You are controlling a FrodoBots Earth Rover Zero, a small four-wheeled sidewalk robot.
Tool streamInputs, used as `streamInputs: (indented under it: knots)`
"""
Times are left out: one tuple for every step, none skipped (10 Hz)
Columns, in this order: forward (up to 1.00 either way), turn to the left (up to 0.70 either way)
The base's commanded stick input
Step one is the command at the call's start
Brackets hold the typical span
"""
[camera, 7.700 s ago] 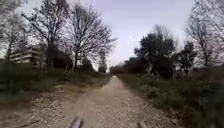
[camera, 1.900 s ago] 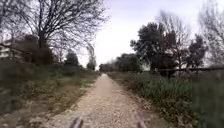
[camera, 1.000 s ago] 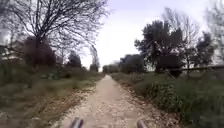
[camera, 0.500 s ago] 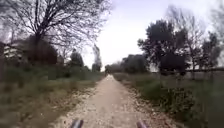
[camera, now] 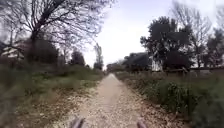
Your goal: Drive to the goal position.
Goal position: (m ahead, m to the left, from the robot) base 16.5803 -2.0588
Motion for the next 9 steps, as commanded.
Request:
streamInputs:
  knots:
    - [0.7,0.0]
    - [0.7,0.0]
    - [0.7,0.0]
    - [0.7,0.0]
    - [0.7,0.0]
    - [0.7,0.0]
    - [0.7,0.0]
    - [0.7,0.0]
    - [0.7,0.0]
